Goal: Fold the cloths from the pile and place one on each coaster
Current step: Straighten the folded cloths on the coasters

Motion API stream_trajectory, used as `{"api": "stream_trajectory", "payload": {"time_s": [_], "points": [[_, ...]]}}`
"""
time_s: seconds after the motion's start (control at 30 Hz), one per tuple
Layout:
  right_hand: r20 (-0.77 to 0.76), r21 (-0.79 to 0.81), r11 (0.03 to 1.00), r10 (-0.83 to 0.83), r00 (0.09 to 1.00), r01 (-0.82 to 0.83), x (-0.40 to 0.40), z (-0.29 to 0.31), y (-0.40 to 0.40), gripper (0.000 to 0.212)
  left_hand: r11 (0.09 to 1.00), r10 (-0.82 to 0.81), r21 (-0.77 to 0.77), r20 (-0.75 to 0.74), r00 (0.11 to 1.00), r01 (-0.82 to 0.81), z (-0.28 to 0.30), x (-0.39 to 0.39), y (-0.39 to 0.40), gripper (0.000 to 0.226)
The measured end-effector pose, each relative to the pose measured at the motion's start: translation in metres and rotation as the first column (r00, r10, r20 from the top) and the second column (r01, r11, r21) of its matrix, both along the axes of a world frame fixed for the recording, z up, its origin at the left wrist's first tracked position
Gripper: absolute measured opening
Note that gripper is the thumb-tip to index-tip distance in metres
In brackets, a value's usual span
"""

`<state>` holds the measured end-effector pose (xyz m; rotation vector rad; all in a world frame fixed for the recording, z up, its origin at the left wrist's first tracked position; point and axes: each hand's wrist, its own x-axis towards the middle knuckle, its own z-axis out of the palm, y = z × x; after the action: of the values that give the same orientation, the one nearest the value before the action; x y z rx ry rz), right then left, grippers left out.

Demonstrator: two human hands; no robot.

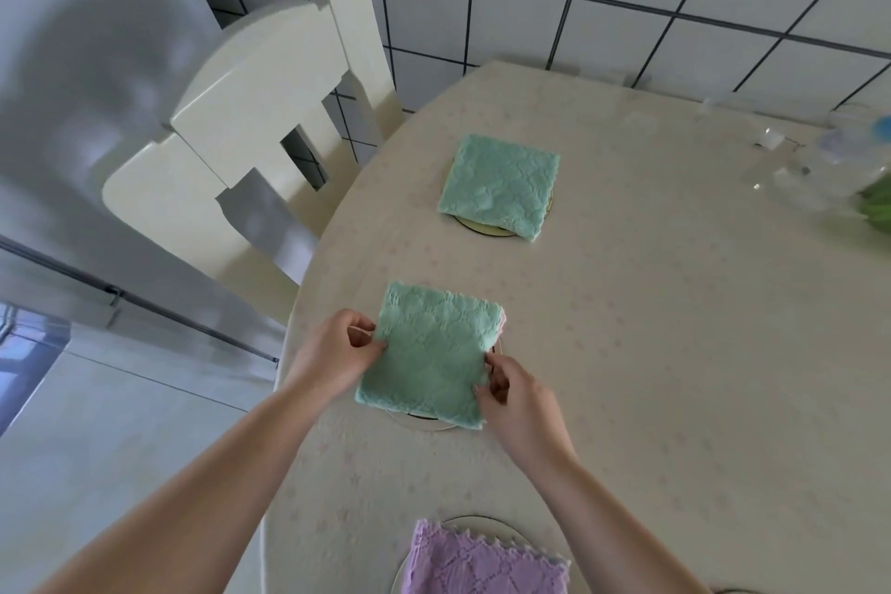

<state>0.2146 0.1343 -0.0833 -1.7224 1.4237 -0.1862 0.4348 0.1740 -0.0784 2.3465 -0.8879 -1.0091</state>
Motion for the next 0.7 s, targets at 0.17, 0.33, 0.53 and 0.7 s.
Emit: {"api": "stream_trajectory", "payload": {"time_s": [0.17,0.33,0.53,0.7], "points": [[0.013,0.02,1.0,0.015,1.0,-0.015,0.003,0.001,0.004,0.037,0.999,0.028,-0.037,-0.032,0.999,-0.029,-0.002,0.001,0.006,0.016],[0.079,0.02,0.999,-0.047,0.996,0.046,-0.001,-0.002,0.006,0.035,0.997,0.022,-0.069,-0.048,0.999,-0.026,-0.003,0.002,0.006,0.02],[0.16,0.035,0.988,-0.155,0.975,0.151,-0.005,0.001,-0.032,0.022,0.973,0.076,-0.217,-0.04,0.996,-0.083,0.011,0.0,-0.027,0.015],[0.155,0.006,0.972,-0.231,0.961,0.233,0.004,0.008,-0.091,0.032,0.947,0.143,-0.281,-0.065,0.988,-0.155,0.015,-0.011,-0.084,0.017]]}}
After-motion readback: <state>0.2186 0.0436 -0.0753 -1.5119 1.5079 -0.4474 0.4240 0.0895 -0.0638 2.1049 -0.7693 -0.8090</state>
